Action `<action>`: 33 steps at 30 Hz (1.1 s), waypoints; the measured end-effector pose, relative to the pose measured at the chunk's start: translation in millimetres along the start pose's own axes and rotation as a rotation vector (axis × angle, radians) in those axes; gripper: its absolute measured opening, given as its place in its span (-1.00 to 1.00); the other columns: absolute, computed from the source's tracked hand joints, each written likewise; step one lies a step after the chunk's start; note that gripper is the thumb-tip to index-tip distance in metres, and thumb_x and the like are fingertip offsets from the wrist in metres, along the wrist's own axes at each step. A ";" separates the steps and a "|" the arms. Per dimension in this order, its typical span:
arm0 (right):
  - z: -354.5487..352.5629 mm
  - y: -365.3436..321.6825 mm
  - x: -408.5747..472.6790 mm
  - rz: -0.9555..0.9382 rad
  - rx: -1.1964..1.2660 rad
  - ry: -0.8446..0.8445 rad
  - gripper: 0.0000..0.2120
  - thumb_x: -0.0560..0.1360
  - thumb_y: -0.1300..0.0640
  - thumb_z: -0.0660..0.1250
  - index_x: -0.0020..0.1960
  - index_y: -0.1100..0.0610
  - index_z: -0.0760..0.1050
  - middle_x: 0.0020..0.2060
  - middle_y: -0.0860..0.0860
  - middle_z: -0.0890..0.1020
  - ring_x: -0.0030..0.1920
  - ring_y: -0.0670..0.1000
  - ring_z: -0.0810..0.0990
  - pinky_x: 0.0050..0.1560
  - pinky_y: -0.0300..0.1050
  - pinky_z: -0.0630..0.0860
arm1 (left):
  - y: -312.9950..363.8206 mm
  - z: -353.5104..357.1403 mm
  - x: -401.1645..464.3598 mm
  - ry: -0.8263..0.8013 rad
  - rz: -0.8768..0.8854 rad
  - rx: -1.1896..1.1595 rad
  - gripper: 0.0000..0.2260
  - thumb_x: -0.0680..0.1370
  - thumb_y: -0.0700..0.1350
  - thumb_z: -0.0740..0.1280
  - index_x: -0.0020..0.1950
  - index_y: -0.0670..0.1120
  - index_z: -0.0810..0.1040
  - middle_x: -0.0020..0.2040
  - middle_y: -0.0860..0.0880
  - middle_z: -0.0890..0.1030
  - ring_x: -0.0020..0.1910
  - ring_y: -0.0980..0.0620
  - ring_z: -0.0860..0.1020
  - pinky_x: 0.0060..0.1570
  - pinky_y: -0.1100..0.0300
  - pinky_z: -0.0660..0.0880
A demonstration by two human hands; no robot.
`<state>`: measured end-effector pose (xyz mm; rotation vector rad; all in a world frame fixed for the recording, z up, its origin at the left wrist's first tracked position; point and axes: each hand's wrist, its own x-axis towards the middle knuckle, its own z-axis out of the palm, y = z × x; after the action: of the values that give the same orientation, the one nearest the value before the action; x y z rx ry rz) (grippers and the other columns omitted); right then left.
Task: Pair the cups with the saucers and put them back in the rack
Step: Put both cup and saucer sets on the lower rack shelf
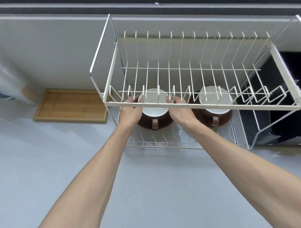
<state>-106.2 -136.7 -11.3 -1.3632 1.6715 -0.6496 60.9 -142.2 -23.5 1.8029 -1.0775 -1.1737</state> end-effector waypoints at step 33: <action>-124.7 75.8 -83.8 -0.025 -0.250 0.273 -0.59 0.66 0.00 0.16 0.40 0.20 0.42 0.36 0.15 0.50 0.40 0.15 0.42 0.40 0.04 0.32 | 45.9 102.2 -124.2 -0.088 0.190 0.253 -0.60 0.61 0.11 0.26 0.41 0.01 0.51 0.33 -0.03 0.60 0.33 -0.06 0.53 0.32 0.01 0.43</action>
<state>-249.3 -51.5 12.7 -1.5258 2.0098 -0.6832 -75.9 -59.5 25.3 1.8010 -1.4698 -1.0475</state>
